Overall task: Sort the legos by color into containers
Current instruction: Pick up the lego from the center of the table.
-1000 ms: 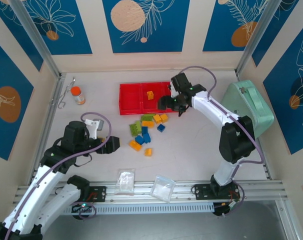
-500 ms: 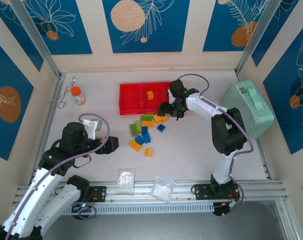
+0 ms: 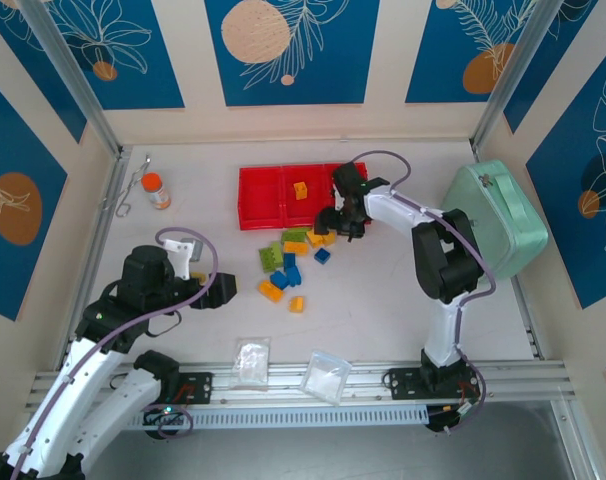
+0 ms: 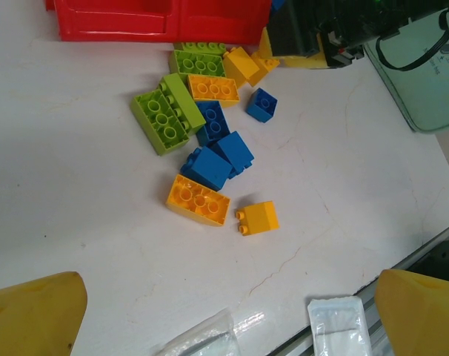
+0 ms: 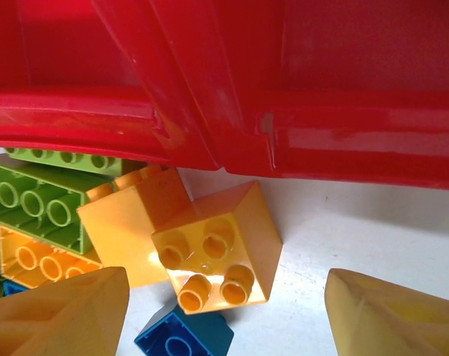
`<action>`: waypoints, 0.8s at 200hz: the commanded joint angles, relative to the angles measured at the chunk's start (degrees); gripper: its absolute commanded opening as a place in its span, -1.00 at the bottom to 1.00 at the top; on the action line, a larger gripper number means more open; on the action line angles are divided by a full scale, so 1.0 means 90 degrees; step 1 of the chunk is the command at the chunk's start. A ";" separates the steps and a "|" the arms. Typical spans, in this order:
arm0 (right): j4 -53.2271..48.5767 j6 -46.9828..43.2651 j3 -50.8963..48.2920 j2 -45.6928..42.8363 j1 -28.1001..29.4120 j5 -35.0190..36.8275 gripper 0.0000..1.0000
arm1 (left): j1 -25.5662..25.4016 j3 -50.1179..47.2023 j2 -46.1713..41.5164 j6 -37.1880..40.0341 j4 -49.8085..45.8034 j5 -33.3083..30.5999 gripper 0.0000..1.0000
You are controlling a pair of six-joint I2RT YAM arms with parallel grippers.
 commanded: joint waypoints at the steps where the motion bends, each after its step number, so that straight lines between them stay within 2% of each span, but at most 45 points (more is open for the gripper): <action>1: -0.0157 0.0152 0.0234 0.0173 0.0089 0.0195 0.41 | -0.0063 -0.0028 0.0019 0.0177 -0.0027 0.0011 0.99; 60: -0.0170 0.0264 -0.0121 -0.0084 0.0039 0.0787 0.14 | -0.0101 -0.0058 0.0108 0.0173 0.0037 0.0203 0.99; 91: -0.0035 0.0189 -0.0351 -0.0242 -0.0013 0.0805 0.10 | -0.0111 -0.0057 0.0262 0.0169 0.0057 0.0301 0.99; 124: -0.0217 -0.0071 -0.0007 0.0077 0.0024 0.0699 0.17 | -0.0110 -0.0053 0.0323 0.0158 0.0038 0.0292 0.99; 160: -0.0315 -0.0128 0.0130 0.0082 0.0046 0.0826 -0.03 | -0.0111 -0.0059 0.0322 0.0156 0.0044 0.0255 0.99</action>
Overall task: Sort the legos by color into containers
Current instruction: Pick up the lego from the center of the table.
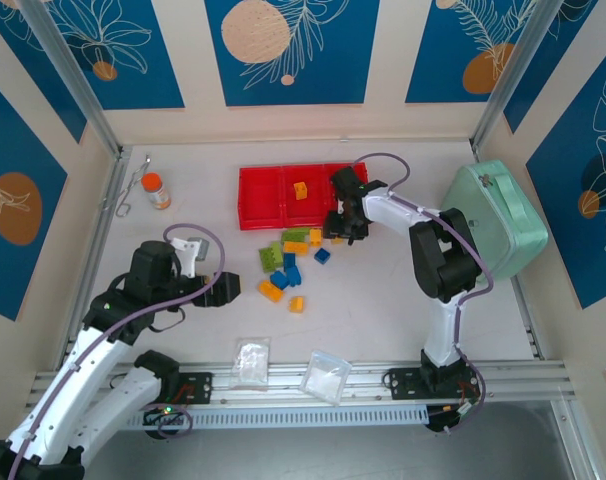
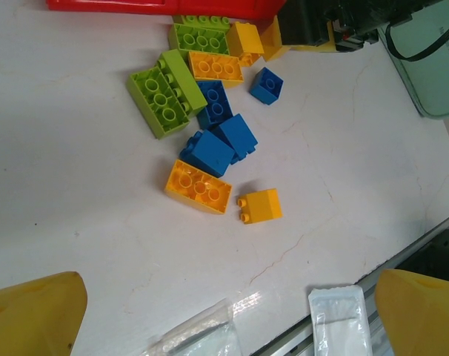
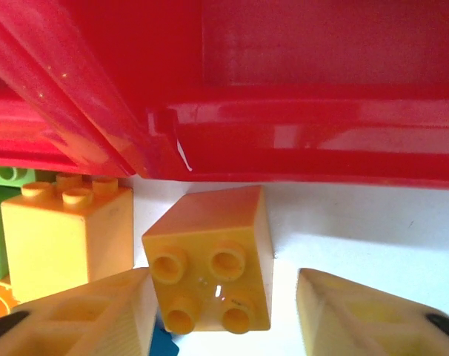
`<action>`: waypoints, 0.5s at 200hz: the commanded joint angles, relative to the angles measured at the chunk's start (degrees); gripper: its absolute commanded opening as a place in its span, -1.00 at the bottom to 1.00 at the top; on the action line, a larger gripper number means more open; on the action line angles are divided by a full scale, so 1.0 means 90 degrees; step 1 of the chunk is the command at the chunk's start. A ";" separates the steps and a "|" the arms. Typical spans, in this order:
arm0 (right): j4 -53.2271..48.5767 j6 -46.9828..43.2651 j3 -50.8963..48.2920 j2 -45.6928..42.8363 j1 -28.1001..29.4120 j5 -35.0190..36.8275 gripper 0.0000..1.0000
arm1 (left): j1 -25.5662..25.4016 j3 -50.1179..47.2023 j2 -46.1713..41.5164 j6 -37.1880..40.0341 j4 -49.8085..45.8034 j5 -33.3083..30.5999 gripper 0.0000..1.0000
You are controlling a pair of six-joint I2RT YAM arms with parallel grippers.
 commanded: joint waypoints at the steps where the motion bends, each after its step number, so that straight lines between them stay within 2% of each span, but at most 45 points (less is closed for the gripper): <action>1: -0.0237 -0.0096 0.0223 0.0041 0.0029 0.0088 -0.03 | -0.0076 -0.0056 -0.0025 0.0152 0.0038 0.0131 0.99; 38: -0.0355 -0.0305 0.0277 -0.0027 -0.0005 0.0062 -0.15 | -0.0076 -0.0056 0.0030 0.0158 0.0037 0.0166 0.99; 62: -0.0183 -0.0563 0.0163 -0.0045 0.0059 -0.0309 -0.05 | -0.0068 -0.0056 0.0029 0.0136 0.0020 0.0118 0.99; 100: -0.0250 -0.0685 0.0265 0.0148 0.0216 -0.0126 -0.07 | -0.0085 -0.0047 0.0185 0.0128 0.0021 0.0325 0.99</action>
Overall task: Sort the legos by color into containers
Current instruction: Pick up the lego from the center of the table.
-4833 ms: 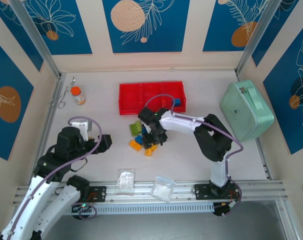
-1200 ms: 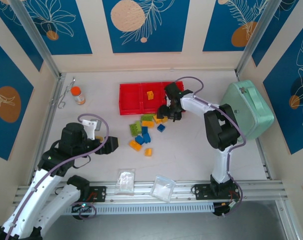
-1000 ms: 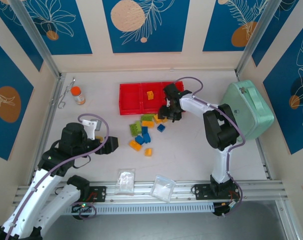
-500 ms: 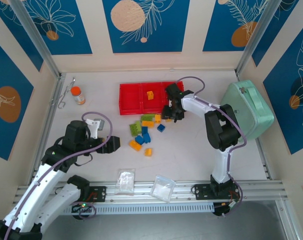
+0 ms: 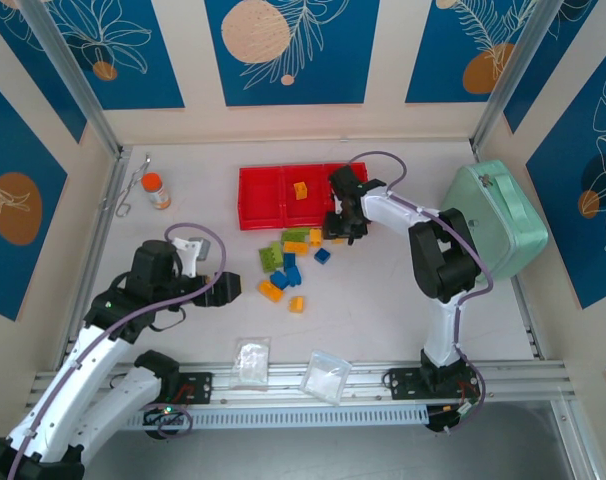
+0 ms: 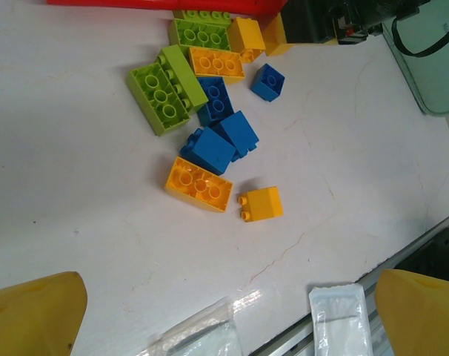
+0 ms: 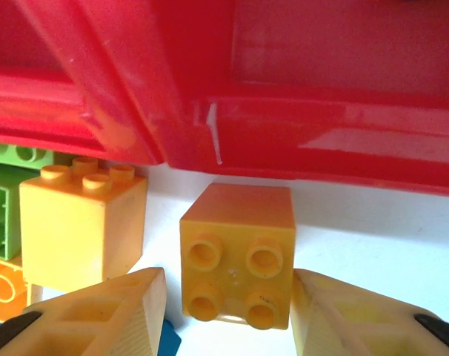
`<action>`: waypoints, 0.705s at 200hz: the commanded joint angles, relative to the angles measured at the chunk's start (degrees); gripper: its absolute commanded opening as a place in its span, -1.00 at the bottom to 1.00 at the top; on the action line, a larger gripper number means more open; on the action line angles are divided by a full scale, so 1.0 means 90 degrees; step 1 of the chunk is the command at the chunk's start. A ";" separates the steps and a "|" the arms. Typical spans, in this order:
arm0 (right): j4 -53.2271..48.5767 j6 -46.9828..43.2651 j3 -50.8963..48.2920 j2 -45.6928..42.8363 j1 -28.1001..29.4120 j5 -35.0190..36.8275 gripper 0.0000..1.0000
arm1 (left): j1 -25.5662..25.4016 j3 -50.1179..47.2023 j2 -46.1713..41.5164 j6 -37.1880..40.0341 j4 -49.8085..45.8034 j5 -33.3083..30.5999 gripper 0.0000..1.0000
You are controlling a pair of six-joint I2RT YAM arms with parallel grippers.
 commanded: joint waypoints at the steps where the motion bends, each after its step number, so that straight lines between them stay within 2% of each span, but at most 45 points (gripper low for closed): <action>1: -0.0142 -0.0249 0.0182 0.0143 0.0123 -0.0072 -0.07 | -0.0076 -0.0045 0.0086 0.0131 0.0018 0.0273 0.99; 19: -0.0261 -0.0421 0.0347 0.0206 0.0177 -0.0054 -0.21 | -0.0076 -0.0020 0.0141 0.0130 -0.0021 0.0259 0.99; 68: -0.0557 -0.0540 0.0558 -0.0032 0.0338 0.0270 -0.36 | -0.0076 -0.0005 0.0102 0.0133 -0.0038 0.0231 0.99; 115: -0.0886 -0.0523 0.0916 -0.0515 0.0647 0.0562 -0.41 | -0.0085 0.0013 0.0076 0.0143 -0.0053 0.0237 0.99; 141: -0.0904 -0.0811 0.1437 -0.0518 0.0789 0.0262 -0.42 | -0.0078 0.0005 0.0087 0.0140 -0.0048 0.0224 0.99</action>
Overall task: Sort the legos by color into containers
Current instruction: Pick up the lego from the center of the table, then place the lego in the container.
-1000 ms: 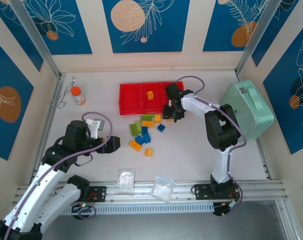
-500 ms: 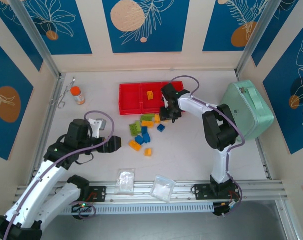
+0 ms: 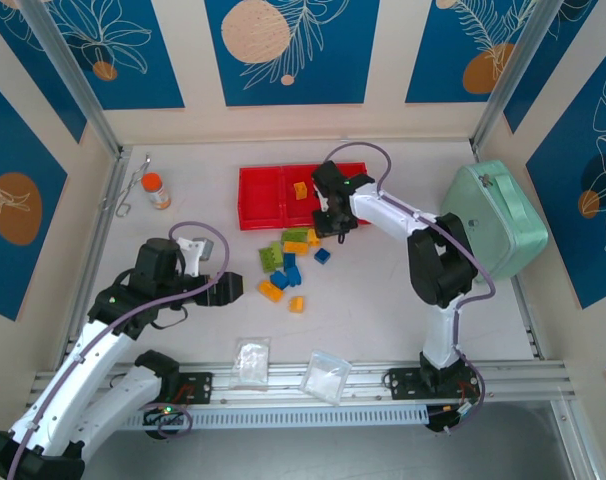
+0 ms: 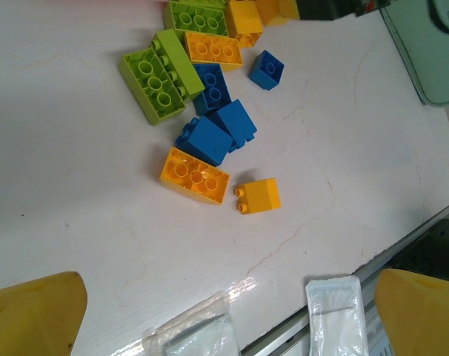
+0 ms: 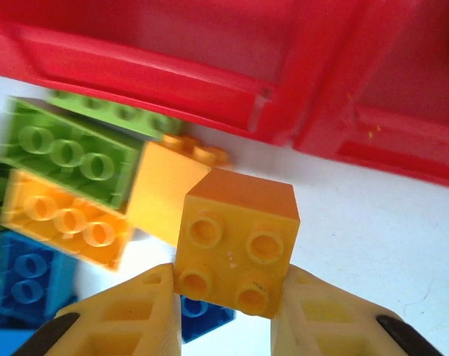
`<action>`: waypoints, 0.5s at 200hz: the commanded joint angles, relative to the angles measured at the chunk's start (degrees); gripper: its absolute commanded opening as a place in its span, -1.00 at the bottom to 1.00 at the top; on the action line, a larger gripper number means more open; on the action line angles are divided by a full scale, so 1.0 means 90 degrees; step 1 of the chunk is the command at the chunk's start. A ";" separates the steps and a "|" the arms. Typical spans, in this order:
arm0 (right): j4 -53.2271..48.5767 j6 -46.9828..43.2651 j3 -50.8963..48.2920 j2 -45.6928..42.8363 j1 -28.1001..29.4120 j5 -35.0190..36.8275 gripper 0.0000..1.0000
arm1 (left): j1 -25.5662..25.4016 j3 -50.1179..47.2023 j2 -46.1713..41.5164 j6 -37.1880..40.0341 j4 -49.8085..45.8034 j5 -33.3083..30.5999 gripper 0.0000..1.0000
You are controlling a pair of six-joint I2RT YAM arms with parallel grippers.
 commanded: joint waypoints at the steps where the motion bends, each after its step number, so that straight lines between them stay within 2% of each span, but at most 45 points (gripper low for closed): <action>1: -0.0119 -0.0288 0.0597 -0.0335 0.0145 -0.0173 -0.42 | -0.0077 0.0005 -0.0080 0.0138 -0.0048 0.0110 0.99; 41: -0.0111 -0.0335 0.1815 0.0452 0.0041 -0.0411 -0.45 | -0.0086 0.0014 -0.0077 0.0148 -0.0068 0.0110 0.99; 100: -0.0610 -0.0232 0.3997 0.2356 -0.0242 -0.0870 -0.45 | -0.0202 -0.0041 -0.0072 0.0106 -0.0054 -0.0092 0.99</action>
